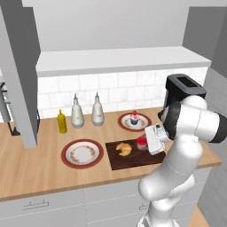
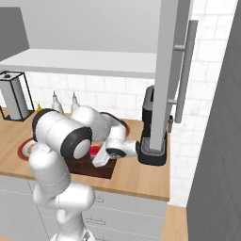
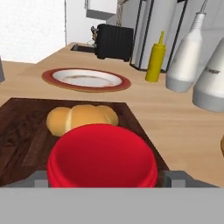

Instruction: From the different types of pastries on the counter, select a croissant and place it on the cutting board. Then retrieve a jar of jam from the cabinet and place it alongside the croissant on the cutting board.

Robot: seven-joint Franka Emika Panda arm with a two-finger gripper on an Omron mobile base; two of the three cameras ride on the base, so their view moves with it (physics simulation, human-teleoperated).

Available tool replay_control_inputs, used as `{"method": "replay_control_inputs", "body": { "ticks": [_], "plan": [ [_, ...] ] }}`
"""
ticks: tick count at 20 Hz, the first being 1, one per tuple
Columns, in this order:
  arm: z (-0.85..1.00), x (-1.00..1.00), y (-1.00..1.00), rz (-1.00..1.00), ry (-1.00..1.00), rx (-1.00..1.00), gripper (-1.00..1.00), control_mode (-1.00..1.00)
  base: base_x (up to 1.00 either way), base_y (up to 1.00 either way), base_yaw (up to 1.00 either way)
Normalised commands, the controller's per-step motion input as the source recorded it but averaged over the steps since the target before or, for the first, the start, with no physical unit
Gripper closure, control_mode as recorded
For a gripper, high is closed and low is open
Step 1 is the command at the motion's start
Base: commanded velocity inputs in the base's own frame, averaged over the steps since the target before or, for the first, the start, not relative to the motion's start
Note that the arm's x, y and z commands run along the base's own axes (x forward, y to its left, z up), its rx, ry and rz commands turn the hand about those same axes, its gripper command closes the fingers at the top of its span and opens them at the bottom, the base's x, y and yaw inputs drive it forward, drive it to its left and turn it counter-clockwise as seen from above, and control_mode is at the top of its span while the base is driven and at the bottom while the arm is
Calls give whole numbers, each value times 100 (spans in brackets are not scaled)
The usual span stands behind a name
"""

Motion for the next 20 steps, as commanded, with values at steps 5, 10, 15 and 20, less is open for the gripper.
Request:
{"method": "replay_control_inputs", "body": {
  "ticks": [5,10,15,20],
  "plan": [
    [60,0,2,0,-1,9,-100,-100,0,0,0],
    [51,0,0,0,0,11,-100,-100,0,0,0],
    [38,-15,0,0,0,11,-100,-100,0,0,0],
    [46,-26,-2,0,-15,5,-100,-100,0,0,0]
  ]
}}
